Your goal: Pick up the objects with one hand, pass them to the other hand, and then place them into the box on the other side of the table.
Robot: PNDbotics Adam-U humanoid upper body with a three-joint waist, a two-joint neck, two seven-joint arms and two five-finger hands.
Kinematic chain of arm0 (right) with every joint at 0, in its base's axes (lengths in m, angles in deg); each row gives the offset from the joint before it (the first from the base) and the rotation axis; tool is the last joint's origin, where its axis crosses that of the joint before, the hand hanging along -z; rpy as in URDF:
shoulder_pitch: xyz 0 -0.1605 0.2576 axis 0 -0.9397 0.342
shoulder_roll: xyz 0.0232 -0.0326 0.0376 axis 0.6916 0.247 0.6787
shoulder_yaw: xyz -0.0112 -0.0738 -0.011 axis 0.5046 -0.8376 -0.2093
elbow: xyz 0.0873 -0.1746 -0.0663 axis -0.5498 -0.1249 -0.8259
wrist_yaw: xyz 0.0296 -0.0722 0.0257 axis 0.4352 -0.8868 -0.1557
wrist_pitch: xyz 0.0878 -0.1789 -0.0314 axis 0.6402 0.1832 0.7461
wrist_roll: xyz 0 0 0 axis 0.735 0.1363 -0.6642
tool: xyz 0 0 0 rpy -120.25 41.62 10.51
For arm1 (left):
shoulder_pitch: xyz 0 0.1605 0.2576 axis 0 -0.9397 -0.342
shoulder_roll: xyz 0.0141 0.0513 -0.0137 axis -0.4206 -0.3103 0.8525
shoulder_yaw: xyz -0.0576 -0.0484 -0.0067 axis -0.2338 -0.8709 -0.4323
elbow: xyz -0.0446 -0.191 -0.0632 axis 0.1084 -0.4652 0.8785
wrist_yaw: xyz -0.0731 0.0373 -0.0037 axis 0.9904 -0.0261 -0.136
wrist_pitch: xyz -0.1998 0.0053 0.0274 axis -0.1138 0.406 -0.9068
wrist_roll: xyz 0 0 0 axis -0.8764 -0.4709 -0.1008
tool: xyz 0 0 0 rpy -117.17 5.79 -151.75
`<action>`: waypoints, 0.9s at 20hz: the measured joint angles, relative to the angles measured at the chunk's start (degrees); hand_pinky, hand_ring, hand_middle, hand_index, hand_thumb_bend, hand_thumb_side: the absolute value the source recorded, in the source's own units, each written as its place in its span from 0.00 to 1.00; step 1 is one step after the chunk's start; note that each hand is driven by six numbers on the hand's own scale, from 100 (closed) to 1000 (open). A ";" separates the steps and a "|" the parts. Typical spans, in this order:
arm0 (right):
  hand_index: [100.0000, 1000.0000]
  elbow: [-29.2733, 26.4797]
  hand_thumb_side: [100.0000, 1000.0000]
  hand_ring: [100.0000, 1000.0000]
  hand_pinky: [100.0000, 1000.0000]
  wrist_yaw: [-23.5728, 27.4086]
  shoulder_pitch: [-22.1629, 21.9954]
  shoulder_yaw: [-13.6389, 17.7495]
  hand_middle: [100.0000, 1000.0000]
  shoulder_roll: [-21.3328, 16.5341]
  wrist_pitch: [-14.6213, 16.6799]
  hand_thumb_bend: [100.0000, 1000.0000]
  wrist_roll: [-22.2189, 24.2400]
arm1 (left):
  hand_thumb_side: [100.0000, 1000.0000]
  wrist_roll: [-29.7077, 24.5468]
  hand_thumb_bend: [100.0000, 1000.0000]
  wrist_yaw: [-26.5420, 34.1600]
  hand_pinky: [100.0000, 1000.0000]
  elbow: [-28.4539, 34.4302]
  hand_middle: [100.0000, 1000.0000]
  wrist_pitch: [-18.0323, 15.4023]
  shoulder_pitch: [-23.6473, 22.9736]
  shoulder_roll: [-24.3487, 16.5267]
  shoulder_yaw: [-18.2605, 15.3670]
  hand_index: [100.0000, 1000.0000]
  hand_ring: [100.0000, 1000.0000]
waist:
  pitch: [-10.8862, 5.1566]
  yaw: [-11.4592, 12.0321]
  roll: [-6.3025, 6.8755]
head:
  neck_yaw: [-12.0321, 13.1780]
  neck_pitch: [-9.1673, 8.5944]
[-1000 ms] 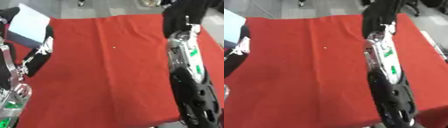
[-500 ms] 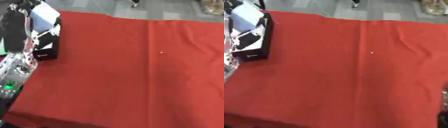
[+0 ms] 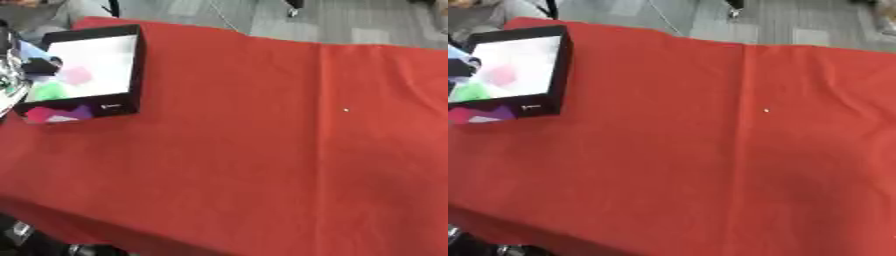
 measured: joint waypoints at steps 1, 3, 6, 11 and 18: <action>0.93 0.08 0.96 0.72 0.76 -0.23 -0.22 0.00 0.68 0.01 0.05 0.00 0.12 | 0.66 -0.29 1.00 0.70 0.78 0.21 0.77 0.29 0.56 0.00 0.64 0.87 0.76 | 0.00 -0.17 0.00 | -0.32 0.00; 0.93 0.27 0.96 0.72 0.76 -0.63 -0.56 0.00 0.68 0.09 0.12 0.00 0.26 | 0.80 -0.50 1.00 1.25 0.81 2.62 0.83 0.50 1.15 0.00 1.57 0.91 0.81 | 0.00 -0.34 0.00 | -0.88 0.00; 0.93 0.50 0.96 0.72 0.76 -1.28 -0.84 0.00 0.68 0.44 0.15 0.00 0.52 | 0.89 0.40 1.00 -0.39 0.85 9.06 0.90 -0.39 1.74 0.00 1.91 0.96 0.86 | 0.00 -0.23 0.00 | -1.49 0.00; 0.93 0.59 0.96 0.72 0.75 -2.06 -0.93 0.01 0.68 0.45 0.20 0.00 0.78 | 0.86 2.49 1.00 -7.94 0.87 22.66 0.92 -2.49 1.89 -0.32 0.59 0.95 0.88 | 0.00 0.42 0.00 | -2.26 0.00; 0.93 0.63 0.96 0.72 0.76 -2.54 -1.49 0.29 0.67 0.58 0.24 0.00 0.81 | 0.68 15.18 0.91 -12.41 0.79 38.80 0.78 -15.18 3.18 1.31 -4.41 0.83 0.78 | 0.00 1.68 -0.03 | -4.05 0.00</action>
